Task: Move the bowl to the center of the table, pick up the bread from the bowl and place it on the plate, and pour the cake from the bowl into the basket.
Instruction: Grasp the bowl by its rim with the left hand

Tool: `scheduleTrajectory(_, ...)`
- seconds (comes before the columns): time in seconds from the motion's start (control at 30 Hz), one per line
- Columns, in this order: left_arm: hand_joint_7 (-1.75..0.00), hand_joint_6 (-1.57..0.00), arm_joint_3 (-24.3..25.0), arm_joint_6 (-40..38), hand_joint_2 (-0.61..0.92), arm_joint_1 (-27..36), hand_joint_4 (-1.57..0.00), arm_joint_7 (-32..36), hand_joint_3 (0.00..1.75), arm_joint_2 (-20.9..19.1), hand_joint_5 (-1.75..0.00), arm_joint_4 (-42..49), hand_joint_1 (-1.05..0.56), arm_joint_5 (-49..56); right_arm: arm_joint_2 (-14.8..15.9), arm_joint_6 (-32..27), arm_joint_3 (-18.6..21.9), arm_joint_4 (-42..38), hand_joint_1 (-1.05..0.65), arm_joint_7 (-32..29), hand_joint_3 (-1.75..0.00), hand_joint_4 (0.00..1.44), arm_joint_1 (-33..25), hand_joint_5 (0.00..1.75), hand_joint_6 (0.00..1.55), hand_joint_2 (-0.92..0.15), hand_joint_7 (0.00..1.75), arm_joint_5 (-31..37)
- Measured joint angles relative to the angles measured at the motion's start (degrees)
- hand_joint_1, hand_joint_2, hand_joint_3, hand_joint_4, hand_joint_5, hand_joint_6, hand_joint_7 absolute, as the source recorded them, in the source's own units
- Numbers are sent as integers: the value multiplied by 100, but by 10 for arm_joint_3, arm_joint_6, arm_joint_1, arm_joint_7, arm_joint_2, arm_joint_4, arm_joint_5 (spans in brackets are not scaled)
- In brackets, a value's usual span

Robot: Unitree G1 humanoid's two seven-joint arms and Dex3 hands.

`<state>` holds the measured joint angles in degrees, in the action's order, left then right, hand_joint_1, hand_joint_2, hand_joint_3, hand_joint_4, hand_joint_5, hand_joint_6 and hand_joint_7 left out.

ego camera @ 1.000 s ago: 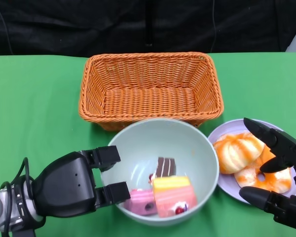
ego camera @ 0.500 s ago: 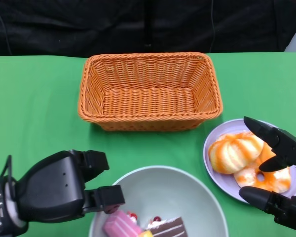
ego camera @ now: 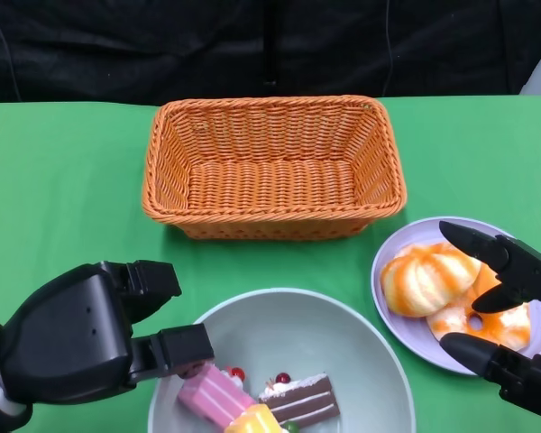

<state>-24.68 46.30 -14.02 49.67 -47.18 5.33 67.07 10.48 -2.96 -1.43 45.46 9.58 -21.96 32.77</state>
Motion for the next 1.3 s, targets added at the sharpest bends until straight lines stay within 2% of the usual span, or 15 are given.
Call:
scheduleTrajectory(0.27, -172, -78, 8, -61, 85, -3, -100, -6, 4, 29, -175, 44, -19, 17, 0, 7, 0, -10, -41, -7, -17, 50, 0, 104, 36, -92, 31, 0)
scheduleTrajectory(0.5, -172, -79, -10, -109, 82, -29, -101, 28, 5, 50, -175, 106, -19, 52, 0, 8, 0, -10, -39, -8, -16, 50, 1, 104, 36, -92, 33, 0)
scheduleTrajectory(0.8, -175, -78, -50, -173, 81, -87, -101, 67, 10, 97, -175, 212, -20, 75, -3, 8, -2, -10, -39, -8, -15, 50, -3, 104, 35, -92, 35, 1)
scheduleTrajectory(0.83, -175, -78, -55, -176, 56, -93, -101, 68, 60, 100, -175, 222, -20, 74, -4, 8, -2, -10, -39, -8, -15, 49, -3, 104, 34, -92, 35, 1)
scheduleTrajectory(0.87, -175, -78, -58, -180, 39, -97, -101, 68, 91, 104, -175, 231, -19, 72, -5, 8, -3, -10, -39, -8, -15, 49, -4, 104, 34, -92, 35, 1)
scheduleTrajectory(0.93, -175, -78, -65, -183, 23, -107, -101, 69, 118, 113, -175, 251, -19, 68, -5, 8, -3, -10, -39, -8, -15, 50, -4, 104, 34, -92, 36, 1)
scheduleTrajectory(1.07, -175, -78, -74, -190, 15, -122, -102, 76, 124, 125, -175, 285, -18, 66, -5, 8, -3, -10, -40, -8, -15, 50, -4, 104, 34, -92, 36, 2)
scheduleTrajectory(1.3, -175, -78, -85, -202, 17, -139, -102, 89, 125, 136, -175, 318, -17, 50, -6, 8, -3, -10, -39, -8, -15, 50, -4, 104, 34, -92, 38, 2)
